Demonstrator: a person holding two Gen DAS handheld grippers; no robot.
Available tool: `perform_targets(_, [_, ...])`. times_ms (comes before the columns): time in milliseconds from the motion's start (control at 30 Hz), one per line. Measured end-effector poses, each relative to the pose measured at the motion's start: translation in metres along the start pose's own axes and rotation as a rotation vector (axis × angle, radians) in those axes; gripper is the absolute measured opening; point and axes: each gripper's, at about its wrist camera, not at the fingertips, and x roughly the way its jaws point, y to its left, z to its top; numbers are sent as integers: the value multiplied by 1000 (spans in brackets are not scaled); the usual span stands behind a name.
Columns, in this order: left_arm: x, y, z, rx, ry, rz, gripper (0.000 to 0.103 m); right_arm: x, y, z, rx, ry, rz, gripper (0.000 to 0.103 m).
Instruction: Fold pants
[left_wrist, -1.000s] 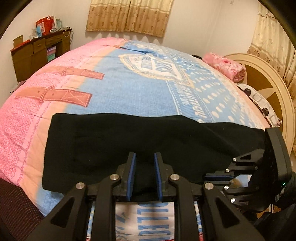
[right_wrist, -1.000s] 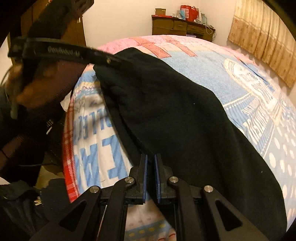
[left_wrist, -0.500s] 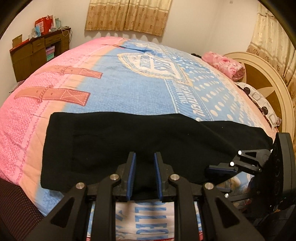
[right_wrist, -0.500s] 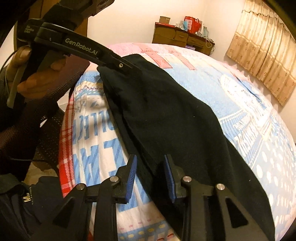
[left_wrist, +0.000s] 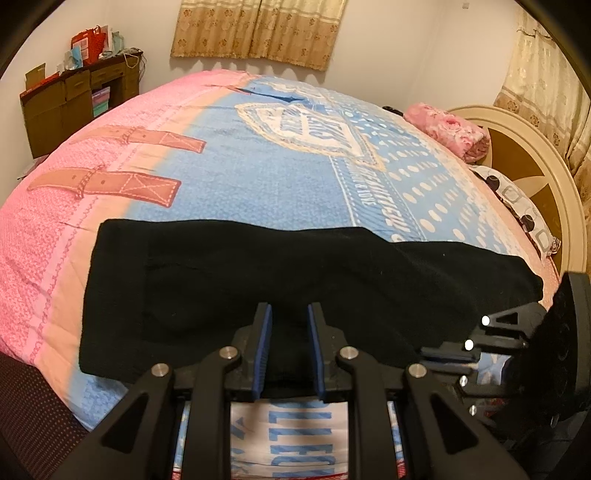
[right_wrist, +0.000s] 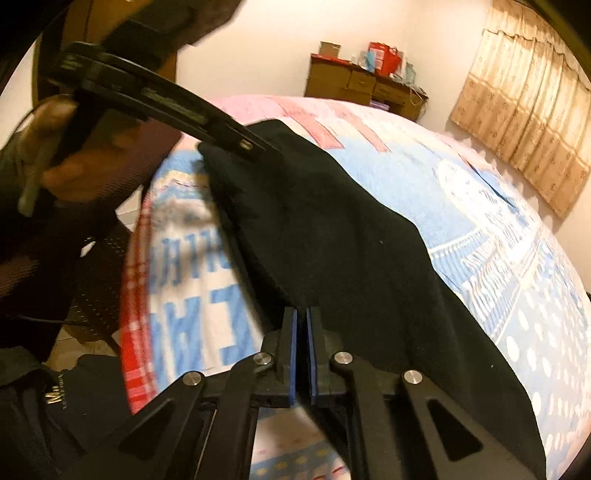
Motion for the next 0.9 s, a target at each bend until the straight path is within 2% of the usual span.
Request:
perform_targets(133, [2, -4, -2, 11, 9, 1, 21, 20, 7, -12, -22, 63, -1, 5])
perform_targets(200, [1, -7, -1, 21, 5, 4, 21, 20, 7, -13, -18, 46, -4, 5])
perform_targets(300, [-3, -17, -2, 53, -8, 3, 22, 14, 0, -12, 33, 42, 15, 17])
perform_targets(333, [-3, -21, -2, 67, -10, 5, 22, 9, -5, -15, 55, 42, 25, 21])
perform_targets(400, [1, -38, -3, 113, -5, 3, 22, -9, -17, -25, 114, 15, 21, 21])
perform_targets(467, [7, -58, 0, 148, 15, -18, 22, -36, -39, -46, 224, -26, 9, 23])
perform_targets(533, [16, -81, 4, 190, 32, -40, 22, -67, -67, -79, 366, -58, -36, 29])
perform_targets(600, [25, -108, 10, 232, 41, -74, 22, -103, -98, -125, 516, -79, -151, 35])
perform_targets(667, [35, -140, 12, 276, 55, -123, 22, -139, -125, -173, 657, -89, -276, 35])
perform_targets(733, [50, -181, 7, 340, 83, -186, 22, -179, -150, -226, 844, -109, -369, 35])
perform_targets(767, [56, -197, 5, 365, 96, -209, 22, -205, -165, -262, 982, -126, -424, 35])
perform_targets(900, [84, -270, -17, 493, 139, -277, 22, -268, -190, -356, 1303, -176, -567, 35])
